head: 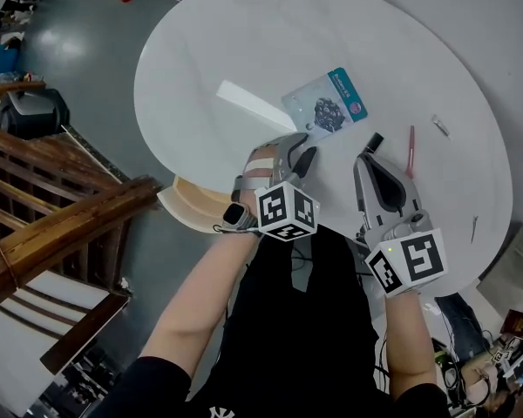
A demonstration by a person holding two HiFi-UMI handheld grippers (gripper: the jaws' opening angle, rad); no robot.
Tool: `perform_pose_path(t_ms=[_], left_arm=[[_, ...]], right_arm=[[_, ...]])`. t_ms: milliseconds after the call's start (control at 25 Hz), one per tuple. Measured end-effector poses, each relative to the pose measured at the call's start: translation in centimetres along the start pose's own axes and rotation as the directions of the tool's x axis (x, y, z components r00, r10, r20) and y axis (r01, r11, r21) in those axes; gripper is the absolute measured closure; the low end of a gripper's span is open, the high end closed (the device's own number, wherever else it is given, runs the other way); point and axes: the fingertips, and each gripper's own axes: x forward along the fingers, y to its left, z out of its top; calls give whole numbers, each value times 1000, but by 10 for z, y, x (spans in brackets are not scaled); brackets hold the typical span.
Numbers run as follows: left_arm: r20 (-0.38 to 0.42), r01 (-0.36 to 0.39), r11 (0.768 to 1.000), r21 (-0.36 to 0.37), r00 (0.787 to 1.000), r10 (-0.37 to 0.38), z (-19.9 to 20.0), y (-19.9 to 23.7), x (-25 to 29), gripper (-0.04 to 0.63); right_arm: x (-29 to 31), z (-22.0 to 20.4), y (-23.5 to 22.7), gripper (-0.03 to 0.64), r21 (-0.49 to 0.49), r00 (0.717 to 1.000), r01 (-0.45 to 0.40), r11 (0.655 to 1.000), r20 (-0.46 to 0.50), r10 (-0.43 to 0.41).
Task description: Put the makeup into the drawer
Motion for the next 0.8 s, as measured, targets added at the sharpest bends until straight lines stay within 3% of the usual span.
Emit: perform_pose_path(t_ms=[480, 800], left_arm=[[-77, 15, 997, 80, 997, -9, -2, 2, 11, 480], [-82, 31, 999, 20, 996, -29, -1, 1, 12, 508]], right_arm=[[-1, -1, -7, 600, 32, 1000, 10, 999, 12, -10], [-7, 4, -8, 600, 46, 1000, 10, 999, 17, -11]])
